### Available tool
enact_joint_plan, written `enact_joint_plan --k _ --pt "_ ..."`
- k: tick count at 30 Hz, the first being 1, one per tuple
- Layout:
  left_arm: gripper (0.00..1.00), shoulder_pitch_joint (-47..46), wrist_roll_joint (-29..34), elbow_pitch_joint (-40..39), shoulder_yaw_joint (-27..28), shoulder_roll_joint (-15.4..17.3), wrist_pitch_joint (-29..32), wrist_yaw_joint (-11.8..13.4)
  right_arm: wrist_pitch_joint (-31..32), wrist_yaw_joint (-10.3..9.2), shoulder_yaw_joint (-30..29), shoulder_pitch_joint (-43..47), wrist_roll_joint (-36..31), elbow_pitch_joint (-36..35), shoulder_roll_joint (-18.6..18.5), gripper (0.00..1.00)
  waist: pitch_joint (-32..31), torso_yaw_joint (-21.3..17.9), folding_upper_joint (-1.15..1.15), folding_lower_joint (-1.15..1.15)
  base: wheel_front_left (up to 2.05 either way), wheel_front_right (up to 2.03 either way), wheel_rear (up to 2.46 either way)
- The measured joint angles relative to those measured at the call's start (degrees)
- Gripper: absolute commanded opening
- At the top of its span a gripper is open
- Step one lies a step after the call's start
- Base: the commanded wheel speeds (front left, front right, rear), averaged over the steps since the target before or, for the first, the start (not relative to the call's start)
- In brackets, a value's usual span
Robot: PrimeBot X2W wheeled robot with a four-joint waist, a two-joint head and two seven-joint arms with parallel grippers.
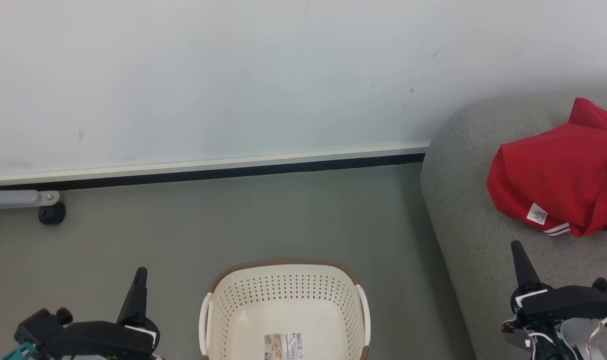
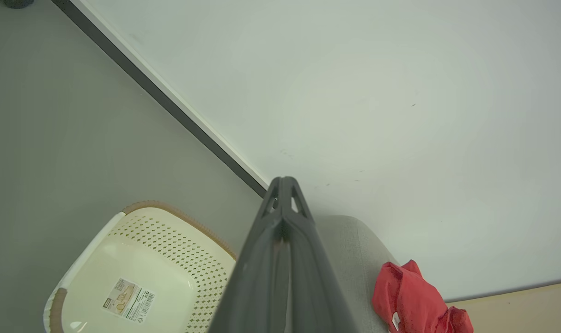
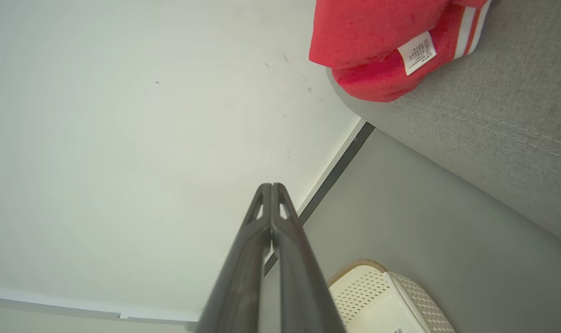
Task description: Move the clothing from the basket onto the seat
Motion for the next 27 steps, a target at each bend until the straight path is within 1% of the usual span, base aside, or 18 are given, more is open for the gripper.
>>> enact_joint_plan --k 7,10,27 --pt "0.00 -0.02 -5.70 0.77 1.19 -0.62 0.94 -1.01 1.19 0.94 -2.25 0.99 4.65 -0.10 1.05 0.00 -0.33 0.22 0.00 0.00 0.00 0.00 0.00" --pt "0.00 -0.03 -6.89 1.00 1.56 -0.71 1.25 -1.07 1.52 1.14 -2.88 1.10 5.82 -0.21 1.24 0.00 -0.42 0.28 0.00 0.00 0.00 0.00 0.00" --pt "0.00 -0.23 -19.94 2.75 4.28 -1.82 3.54 -3.71 4.23 3.69 -8.35 3.42 17.36 -0.44 3.57 0.00 -1.22 0.82 0.00 0.00 0.00 0.00 0.00"
